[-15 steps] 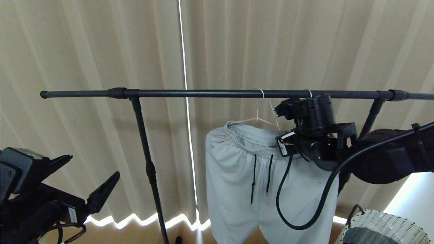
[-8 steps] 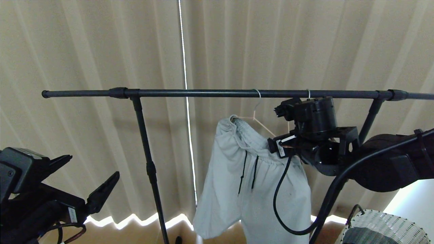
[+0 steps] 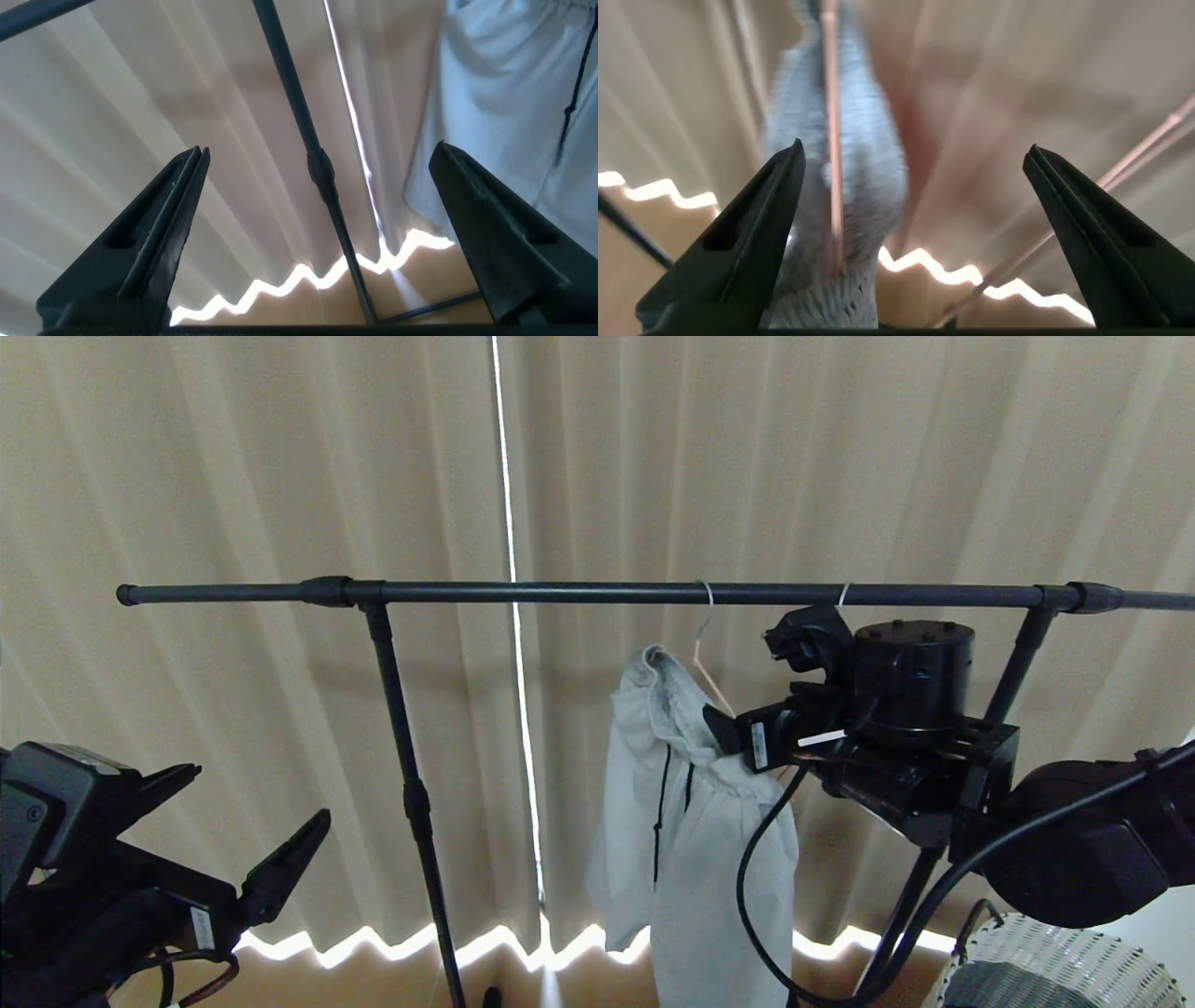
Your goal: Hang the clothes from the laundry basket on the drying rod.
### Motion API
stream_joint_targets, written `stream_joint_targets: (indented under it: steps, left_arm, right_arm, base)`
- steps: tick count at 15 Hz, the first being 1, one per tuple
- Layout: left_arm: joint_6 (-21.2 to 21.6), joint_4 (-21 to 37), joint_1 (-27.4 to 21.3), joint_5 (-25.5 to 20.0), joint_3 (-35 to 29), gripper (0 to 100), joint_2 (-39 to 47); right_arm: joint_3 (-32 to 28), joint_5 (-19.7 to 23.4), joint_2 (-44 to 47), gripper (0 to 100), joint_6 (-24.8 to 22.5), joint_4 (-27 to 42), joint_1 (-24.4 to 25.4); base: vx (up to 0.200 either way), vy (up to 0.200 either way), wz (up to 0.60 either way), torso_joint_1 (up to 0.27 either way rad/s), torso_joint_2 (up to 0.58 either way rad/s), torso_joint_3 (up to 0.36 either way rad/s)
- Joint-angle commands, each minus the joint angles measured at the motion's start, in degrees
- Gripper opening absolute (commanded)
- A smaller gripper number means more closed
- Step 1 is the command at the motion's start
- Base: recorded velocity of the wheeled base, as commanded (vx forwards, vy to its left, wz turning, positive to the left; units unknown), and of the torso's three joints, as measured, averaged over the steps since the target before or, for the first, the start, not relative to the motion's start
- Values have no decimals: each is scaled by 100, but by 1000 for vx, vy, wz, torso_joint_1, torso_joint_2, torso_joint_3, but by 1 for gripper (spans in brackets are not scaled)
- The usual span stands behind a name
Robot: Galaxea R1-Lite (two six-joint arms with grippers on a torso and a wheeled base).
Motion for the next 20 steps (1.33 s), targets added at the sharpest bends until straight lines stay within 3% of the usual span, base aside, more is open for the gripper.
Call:
stream_joint_targets:
  steps: [1, 4, 10, 13, 16, 20]
  left_arm:
    - [1, -2, 0, 5, 0, 100, 13]
    - [10, -11, 0, 5, 44, 100, 13]
    - [1, -2, 18, 14, 114, 100, 13]
    - [18, -2, 88, 40, 123, 100, -22]
    - [36, -2, 378, 32, 132, 100, 4]
    - [54, -2, 405, 49, 316, 100, -31]
  right_arm:
    - [97, 113, -63, 100, 2, -179, 1]
    - [580, 455, -573, 100, -7, -583, 1]
    - [1485, 447, -1742, 100, -7, -671, -157]
    - [2022, 438, -2287, 100, -69, -592, -632]
    - [2707, 438, -2946, 100, -192, -574, -1625]
    - [3375, 455, -3209, 100, -429, -601, -2302]
  base:
    - [0, 0, 0, 0, 0, 0]
    - [0, 0, 0, 0, 0, 0]
    - [0, 0, 0, 0, 0, 0]
    - [0, 0, 0, 0, 0, 0]
    - [-200, 0, 0, 9, 4, 2]
    - [-200, 0, 0, 0, 0, 4]
